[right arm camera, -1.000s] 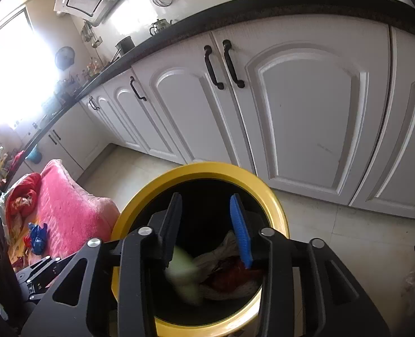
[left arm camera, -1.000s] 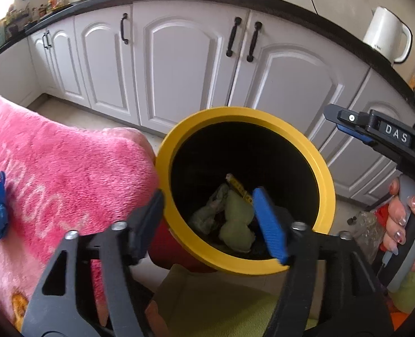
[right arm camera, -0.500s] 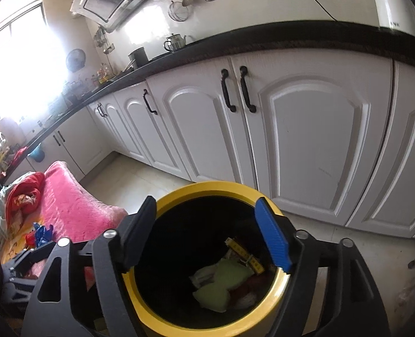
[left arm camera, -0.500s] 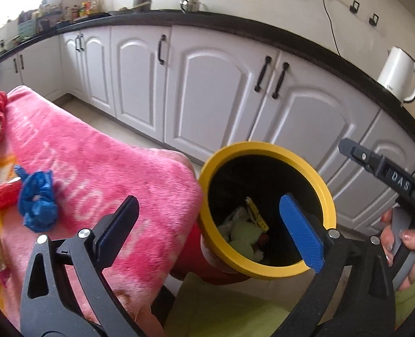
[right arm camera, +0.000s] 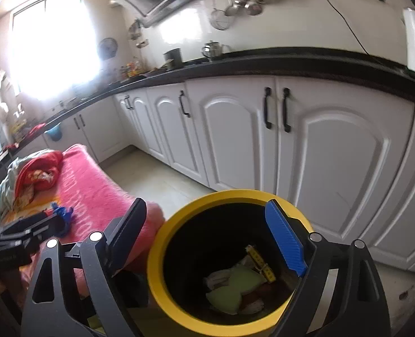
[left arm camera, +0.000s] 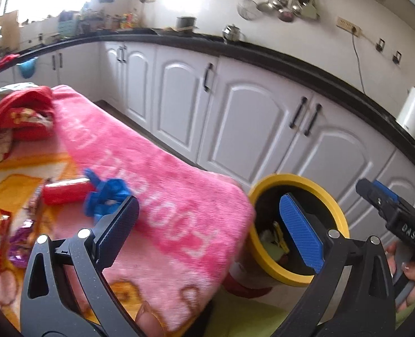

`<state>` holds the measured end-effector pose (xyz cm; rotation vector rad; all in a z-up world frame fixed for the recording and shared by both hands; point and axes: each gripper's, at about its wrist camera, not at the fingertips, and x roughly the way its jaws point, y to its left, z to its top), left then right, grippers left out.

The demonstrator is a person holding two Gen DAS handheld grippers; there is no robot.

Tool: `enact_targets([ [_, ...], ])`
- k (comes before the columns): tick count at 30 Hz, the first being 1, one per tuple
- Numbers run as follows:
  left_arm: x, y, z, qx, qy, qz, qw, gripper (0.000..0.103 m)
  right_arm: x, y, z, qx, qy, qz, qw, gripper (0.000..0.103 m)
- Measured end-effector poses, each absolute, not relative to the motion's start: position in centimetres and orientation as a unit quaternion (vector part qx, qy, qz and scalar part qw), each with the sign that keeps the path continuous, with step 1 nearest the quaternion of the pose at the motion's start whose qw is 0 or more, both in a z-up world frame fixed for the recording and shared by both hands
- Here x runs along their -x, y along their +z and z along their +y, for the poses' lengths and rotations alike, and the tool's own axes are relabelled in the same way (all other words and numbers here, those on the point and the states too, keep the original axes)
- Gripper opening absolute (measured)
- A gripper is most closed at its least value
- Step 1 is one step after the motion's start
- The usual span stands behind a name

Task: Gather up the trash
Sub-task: 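Move both tools back over the remaining wrappers on the blanket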

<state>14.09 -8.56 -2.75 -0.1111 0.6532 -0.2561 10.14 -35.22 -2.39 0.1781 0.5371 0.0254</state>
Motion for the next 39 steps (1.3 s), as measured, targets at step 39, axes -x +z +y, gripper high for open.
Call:
enact_targets([
  [39,-10.4,-0.6,10.8,0.116,0.067,0.260,0.956,0.092,-10.2,-0.9,-12.9,0.009,0.244,0.306,0.920,0.087],
])
